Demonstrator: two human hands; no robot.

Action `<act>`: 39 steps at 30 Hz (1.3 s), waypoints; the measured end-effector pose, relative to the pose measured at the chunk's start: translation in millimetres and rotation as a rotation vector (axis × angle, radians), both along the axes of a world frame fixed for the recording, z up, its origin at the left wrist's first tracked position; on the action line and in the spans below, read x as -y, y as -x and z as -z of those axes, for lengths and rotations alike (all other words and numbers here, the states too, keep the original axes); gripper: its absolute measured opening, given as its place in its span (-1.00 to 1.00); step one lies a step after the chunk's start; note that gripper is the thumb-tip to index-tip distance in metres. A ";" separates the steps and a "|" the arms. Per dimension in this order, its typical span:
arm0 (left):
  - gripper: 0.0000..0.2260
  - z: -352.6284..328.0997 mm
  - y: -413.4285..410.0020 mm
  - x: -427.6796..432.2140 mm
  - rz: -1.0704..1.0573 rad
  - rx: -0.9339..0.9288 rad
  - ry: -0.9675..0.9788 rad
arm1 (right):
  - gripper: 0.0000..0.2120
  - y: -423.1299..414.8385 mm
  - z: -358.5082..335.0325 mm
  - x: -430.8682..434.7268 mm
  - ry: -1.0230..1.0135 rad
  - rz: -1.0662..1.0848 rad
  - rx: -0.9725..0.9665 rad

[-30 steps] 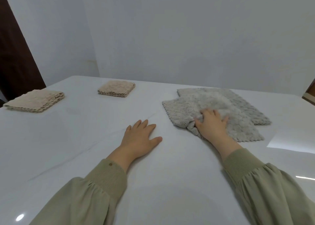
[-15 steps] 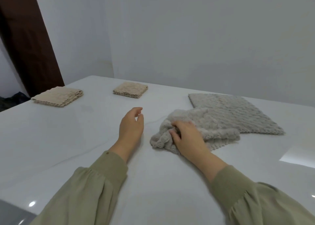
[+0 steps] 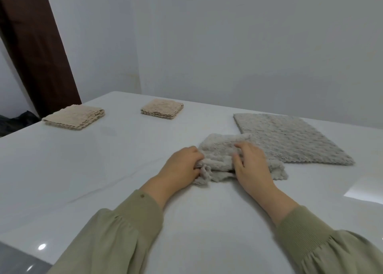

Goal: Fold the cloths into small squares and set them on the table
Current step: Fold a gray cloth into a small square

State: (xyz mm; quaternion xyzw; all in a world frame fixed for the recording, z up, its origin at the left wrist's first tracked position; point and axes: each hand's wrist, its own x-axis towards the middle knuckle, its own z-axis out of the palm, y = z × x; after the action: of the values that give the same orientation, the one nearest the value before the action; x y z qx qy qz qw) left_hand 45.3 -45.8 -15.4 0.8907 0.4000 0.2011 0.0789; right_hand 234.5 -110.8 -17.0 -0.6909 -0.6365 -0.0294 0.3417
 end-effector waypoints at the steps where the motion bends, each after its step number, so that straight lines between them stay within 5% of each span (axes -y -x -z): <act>1: -0.87 -0.6 7.3 -6.4 -0.076 -0.012 -0.028 | -0.70 1.9 0.6 0.4 0.006 -0.021 0.020; 6: -0.93 -2.3 47.6 -25.4 -0.408 0.024 -0.055 | -0.68 4.6 -0.1 0.1 0.022 -0.048 0.041; 11: -0.77 -6.9 28.1 10.5 0.006 0.006 0.016 | -0.65 8.1 -3.9 2.6 -0.270 -0.094 -0.114; 14: -0.69 -10.8 15.4 28.4 0.135 0.125 0.299 | -0.64 18.8 -10.9 4.1 -0.347 -0.104 -0.282; 16: -0.75 -11.9 14.6 28.6 0.133 0.336 0.472 | -0.57 27.8 -10.5 1.2 -0.180 -0.132 -0.270; 19: -0.79 -11.4 17.5 15.2 -0.069 0.547 0.415 | -0.40 28.0 0.9 -7.2 0.278 -0.113 0.147; 21: -0.85 -11.5 18.3 5.0 -0.228 0.432 0.292 | -0.43 23.5 1.7 -10.3 0.453 -0.058 0.257; 25: -0.84 -1.8 17.7 4.5 -0.268 0.201 0.219 | -0.44 28.2 5.1 -6.5 0.446 0.000 0.242; 39: -0.83 -6.7 40.1 -10.8 -0.716 0.028 0.146 | -0.49 31.2 1.8 6.2 0.409 -0.028 0.297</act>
State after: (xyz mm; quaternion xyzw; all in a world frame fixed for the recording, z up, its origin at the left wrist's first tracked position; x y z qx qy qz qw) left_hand 5.2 -35.0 -8.6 0.6834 0.6987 0.1990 0.0725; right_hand 203.3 -117.0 -18.8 -0.7248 -0.6820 0.0034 0.0978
